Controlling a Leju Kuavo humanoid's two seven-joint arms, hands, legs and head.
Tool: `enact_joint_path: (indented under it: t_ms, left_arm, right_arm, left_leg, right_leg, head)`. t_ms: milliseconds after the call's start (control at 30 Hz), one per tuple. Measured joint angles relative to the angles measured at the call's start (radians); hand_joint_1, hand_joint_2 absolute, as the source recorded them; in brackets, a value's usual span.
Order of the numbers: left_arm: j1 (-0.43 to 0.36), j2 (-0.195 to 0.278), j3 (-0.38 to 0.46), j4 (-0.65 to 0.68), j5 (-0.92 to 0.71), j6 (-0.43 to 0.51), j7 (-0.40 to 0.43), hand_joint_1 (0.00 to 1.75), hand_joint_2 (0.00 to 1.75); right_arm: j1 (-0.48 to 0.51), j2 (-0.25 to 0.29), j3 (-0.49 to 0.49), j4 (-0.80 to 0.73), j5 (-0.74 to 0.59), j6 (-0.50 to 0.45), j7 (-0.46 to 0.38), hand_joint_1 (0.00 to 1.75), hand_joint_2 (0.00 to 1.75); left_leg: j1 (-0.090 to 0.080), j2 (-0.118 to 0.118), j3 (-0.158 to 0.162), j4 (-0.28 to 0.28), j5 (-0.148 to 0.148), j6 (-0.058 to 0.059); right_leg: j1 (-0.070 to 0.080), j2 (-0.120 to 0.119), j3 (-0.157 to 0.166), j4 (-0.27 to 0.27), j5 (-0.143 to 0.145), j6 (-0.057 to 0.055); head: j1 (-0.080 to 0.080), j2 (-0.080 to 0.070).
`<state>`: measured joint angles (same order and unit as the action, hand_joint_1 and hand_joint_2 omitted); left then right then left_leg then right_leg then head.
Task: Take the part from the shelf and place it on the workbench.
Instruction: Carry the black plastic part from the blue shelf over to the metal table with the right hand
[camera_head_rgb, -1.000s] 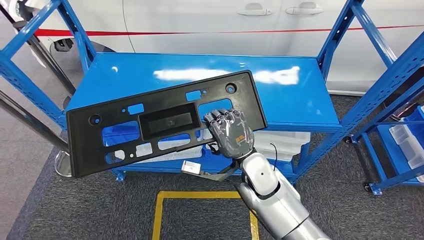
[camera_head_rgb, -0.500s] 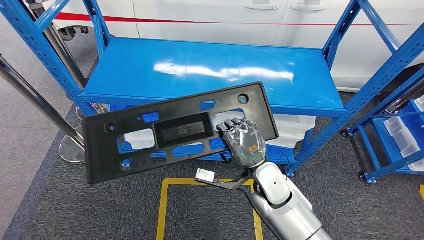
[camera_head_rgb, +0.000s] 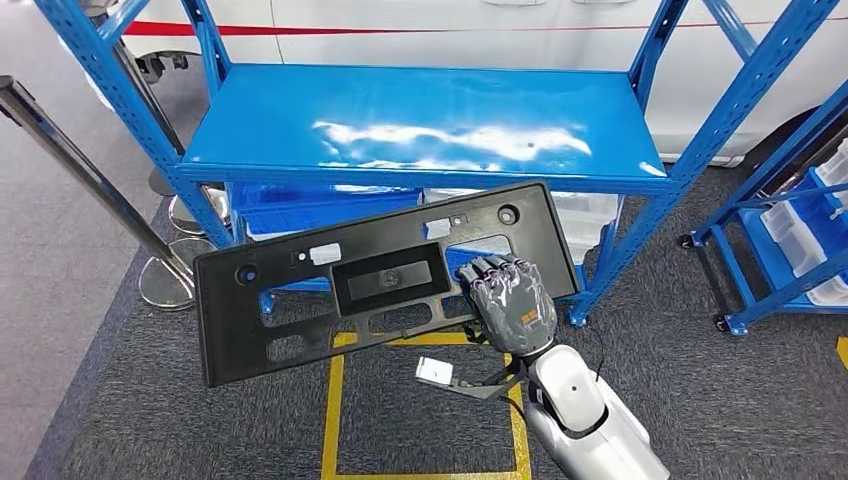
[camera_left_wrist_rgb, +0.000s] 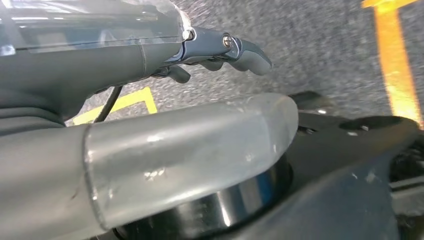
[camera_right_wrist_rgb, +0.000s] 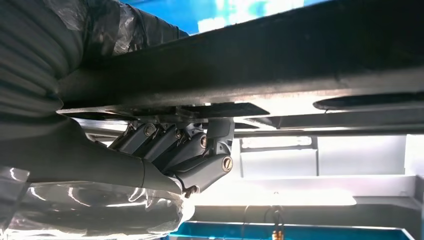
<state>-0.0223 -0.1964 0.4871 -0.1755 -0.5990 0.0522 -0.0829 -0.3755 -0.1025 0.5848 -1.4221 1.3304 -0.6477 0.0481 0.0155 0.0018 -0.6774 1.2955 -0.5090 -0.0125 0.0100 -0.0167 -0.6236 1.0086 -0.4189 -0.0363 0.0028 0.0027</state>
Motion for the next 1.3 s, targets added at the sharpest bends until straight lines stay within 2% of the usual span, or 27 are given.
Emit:
enact_joint_path:
  t_ms: [33,67,133,167,233,267,300,367,400,433,500,567,633,667,700,767,800,900,933,967,1000,1067,1133,1167,1200,1267,1300]
  left_arm:
    - [0.0,0.001,0.0,0.0,0.002,-0.003,0.001,0.0,0.0]
    - [-0.001,0.002,0.0,0.0,0.004,-0.006,0.002,0.0,0.0]
    - [-0.001,0.005,0.0,0.0,0.005,-0.014,0.004,0.0,0.0]
    - [-0.001,0.008,0.0,0.0,0.006,-0.019,0.005,0.0,0.0]
    - [-0.001,0.01,0.0,0.0,0.008,-0.027,0.007,0.0,0.0]
    - [-0.002,0.011,0.001,0.001,0.012,-0.027,0.007,0.0,0.0]
    - [-0.003,0.011,0.001,0.001,0.019,-0.025,0.006,0.0,0.0]
    - [-0.004,0.01,0.002,0.001,0.028,-0.017,0.0,0.0,0.0]
    - [-0.003,0.01,0.003,0.001,0.027,-0.015,-0.004,0.0,0.0]
    - [-0.002,0.01,0.003,0.001,0.022,-0.015,-0.008,0.0,0.0]
    - [0.0,0.01,0.003,0.001,0.012,-0.016,-0.013,0.0,0.0]
    - [0.0,0.008,0.003,0.001,0.012,-0.014,-0.014,0.0,0.0]
    - [0.0,0.006,0.003,0.001,0.013,-0.012,-0.016,0.0,0.0]
    - [-0.001,0.005,0.003,0.001,0.017,-0.012,-0.018,0.0,0.0]
    - [0.0,0.004,0.003,0.001,0.021,-0.011,-0.02,0.0,0.0]
    - [0.0,0.003,0.003,0.002,0.026,-0.012,-0.022,0.0,0.0]
    - [0.001,0.002,0.003,0.002,0.022,-0.012,-0.019,0.0,0.0]
    - [0.001,-0.003,0.002,0.003,0.0,-0.005,0.002,0.0,0.0]
    - [0.002,-0.004,0.001,0.003,-0.002,0.0,0.007,0.0,0.0]
    - [0.001,-0.005,0.001,0.003,0.001,0.004,0.01,0.0,0.0]
    - [0.001,-0.006,0.001,0.003,0.005,0.007,0.009,0.0,0.0]
    - [-0.001,-0.007,0.001,0.003,0.017,0.011,0.003,0.0,0.0]
    - [-0.002,-0.007,0.002,0.003,0.021,0.012,-0.003,0.0,0.0]
    - [-0.003,-0.007,0.002,0.003,0.022,0.013,-0.005,0.0,0.0]
    - [-0.003,-0.007,0.002,0.003,0.023,0.013,-0.007,0.0,0.0]
    - [-0.004,-0.009,0.002,0.003,0.024,0.012,-0.009,0.0,0.0]
    - [-0.005,-0.01,0.003,0.003,0.024,0.012,-0.009,0.0,0.0]
  right_arm:
    - [0.003,0.0,0.0,0.0,0.003,-0.001,0.0,1.75,1.75]
    - [0.003,0.0,0.0,0.0,0.005,-0.001,-0.001,1.75,1.75]
    - [-0.004,0.009,-0.001,0.003,0.005,0.006,-0.003,1.75,1.75]
    - [-0.014,0.019,-0.001,0.007,0.004,0.015,-0.003,1.75,1.75]
    - [-0.042,0.051,-0.001,0.026,0.004,0.038,-0.001,1.75,1.75]
    - [-0.057,0.068,0.0,0.038,0.004,0.048,0.002,1.75,1.75]
    - [-0.072,0.083,0.0,0.048,0.003,0.053,0.006,1.75,1.75]
    - [-0.096,0.106,0.0,0.062,0.001,0.062,0.01,1.75,1.75]
    - [-0.104,0.113,0.0,0.067,-0.001,0.068,0.012,1.75,1.75]
    - [-0.11,0.119,0.0,0.071,-0.005,0.075,0.014,1.75,1.75]
    - [-0.119,0.128,0.0,0.081,-0.013,0.084,0.013,1.75,1.75]
    - [-0.129,0.135,0.0,0.09,-0.017,0.082,0.008,1.75,1.75]
    - [-0.14,0.14,0.0,0.098,-0.02,0.076,0.001,1.75,1.75]
    - [-0.143,0.142,0.0,0.102,-0.023,0.071,-0.001,1.75,1.75]
    - [-0.145,0.143,0.0,0.105,-0.026,0.068,-0.001,1.75,1.75]
    - [-0.147,0.143,0.0,0.105,-0.033,0.067,0.007,1.75,1.75]
    - [-0.146,0.14,0.0,0.099,-0.037,0.07,0.013,1.75,1.75]
    - [-0.136,0.105,-0.008,0.06,-0.064,0.079,0.015,1.75,1.75]
    - [-0.128,0.088,-0.013,0.045,-0.074,0.079,0.011,1.75,1.75]
    - [-0.116,0.072,-0.02,0.032,-0.083,0.078,0.005,1.75,1.75]
    - [-0.103,0.058,-0.027,0.02,-0.088,0.077,0.0,1.75,1.75]
    - [-0.079,0.034,-0.04,-0.001,-0.091,0.075,-0.006,1.75,1.75]
    - [-0.065,0.017,-0.051,-0.018,-0.091,0.075,-0.009,1.75,1.75]
    - [-0.061,0.012,-0.055,-0.026,-0.091,0.074,-0.009,1.75,1.75]
    - [-0.059,0.006,-0.059,-0.032,-0.091,0.073,-0.009,1.75,1.75]
    - [-0.055,-0.002,-0.063,-0.04,-0.092,0.073,-0.01,1.75,1.75]
    - [-0.053,-0.006,-0.065,-0.043,-0.092,0.073,-0.01,1.75,1.75]
  left_leg:
    - [0.004,0.0,0.043,-0.041,0.021,-0.005]
    - [0.004,0.0,0.097,-0.108,0.015,-0.009]
    - [0.002,-0.002,0.174,-0.227,-0.033,0.0]
    - [-0.002,-0.002,0.188,-0.259,-0.049,0.009]
    - [-0.003,0.002,0.175,-0.268,-0.034,0.03]
    - [-0.002,0.004,0.165,-0.269,-0.02,0.039]
    - [-0.001,0.006,0.152,-0.271,-0.005,0.047]
    - [0.0,0.007,0.121,-0.27,0.023,0.055]
    - [0.0,0.007,0.104,-0.27,0.037,0.056]
    - [0.0,0.007,0.086,-0.269,0.051,0.055]
    - [0.0,0.006,0.051,-0.267,0.077,0.05]
    - [-0.001,0.006,0.026,-0.266,0.099,0.043]
    - [-0.001,0.006,0.015,-0.268,0.12,0.033]
    - [0.0,0.006,0.013,-0.271,0.13,0.027]
    - [0.001,0.007,0.012,-0.277,0.142,0.02]
    - [0.004,0.005,0.003,-0.28,0.141,0.009]
    - [0.004,0.004,-0.007,-0.263,0.112,0.005]
    - [0.004,0.003,-0.043,-0.103,-0.041,0.0]
    - [0.004,0.003,-0.048,-0.04,-0.062,-0.001]
    - [0.004,0.003,-0.044,0.005,-0.058,-0.002]
    - [0.004,0.003,-0.028,0.019,-0.033,-0.002]
    - [0.004,0.003,0.053,-0.057,0.011,0.002]
    - [0.0,0.001,0.155,-0.197,-0.014,0.009]
    - [-0.003,0.0,0.184,-0.245,-0.034,0.013]
    - [-0.006,-0.001,0.193,-0.269,-0.041,0.018]
    - [-0.004,0.001,0.179,-0.277,-0.022,0.032]
    - [-0.003,0.004,0.169,-0.279,-0.009,0.04]
  right_leg:
    - [-0.004,-0.001,-0.023,0.014,0.008,0.006]
    - [-0.006,0.0,-0.042,0.028,0.014,0.012]
    - [-0.007,0.0,-0.067,0.049,0.029,0.025]
    - [-0.007,0.0,-0.072,0.051,0.039,0.031]
    - [-0.01,0.003,-0.08,0.047,0.051,0.043]
    - [-0.012,0.005,-0.086,0.056,0.031,0.049]
    - [-0.014,0.006,-0.095,0.081,-0.01,0.055]
    - [-0.019,0.008,-0.115,0.183,-0.122,0.064]
    - [-0.021,0.008,-0.122,0.245,-0.158,0.068]
    - [-0.022,0.008,-0.121,0.295,-0.167,0.07]
    - [-0.024,0.009,-0.079,0.309,-0.125,0.07]
    - [-0.022,0.012,0.029,0.191,-0.092,0.06]
    - [-0.016,0.016,0.132,0.047,-0.118,0.048]
    - [-0.012,0.018,0.158,0.005,-0.132,0.042]
    - [-0.008,0.017,0.159,-0.011,-0.131,0.037]
    - [-0.011,0.014,0.141,-0.019,-0.103,0.022]
    - [-0.013,0.011,0.128,-0.023,-0.087,0.013]
    - [-0.012,0.007,0.077,-0.021,-0.046,0.0]
    - [-0.01,0.005,0.057,-0.015,-0.035,0.0]
    - [-0.009,0.003,0.036,-0.007,-0.025,0.0]
    - [-0.008,0.001,0.016,0.002,-0.016,0.002]
    - [-0.008,0.0,-0.022,0.023,-0.001,0.007]
    - [-0.006,0.002,-0.048,0.043,0.012,0.016]
    - [-0.006,0.003,-0.055,0.047,0.02,0.022]
    - [-0.005,0.003,-0.058,0.047,0.03,0.029]
    - [-0.008,0.006,-0.065,0.041,0.041,0.042]
    - [-0.01,0.009,-0.073,0.051,0.02,0.049]
  head:
    - [0.0,0.0]
    - [0.0,0.0]
    - [0.0,0.0]
    - [0.0,0.0]
    - [0.0,0.0]
    - [0.001,0.0]
    - [0.001,0.0]
    - [0.001,0.0]
    - [0.001,0.0]
    - [0.001,0.0]
    - [0.001,0.0]
    - [0.001,0.0]
    - [0.001,0.0]
    - [0.001,0.0]
    - [0.0,0.0]
    - [0.0,0.0]
    - [0.0,0.0]
    - [0.0,0.0]
    - [-0.001,0.0]
    - [0.0,0.0]
    - [-0.001,0.0]
    - [-0.001,0.0]
    - [-0.001,0.0]
    - [0.0,0.0]
    - [0.0,0.0]
    - [0.0,0.0]
    - [0.0,0.0]
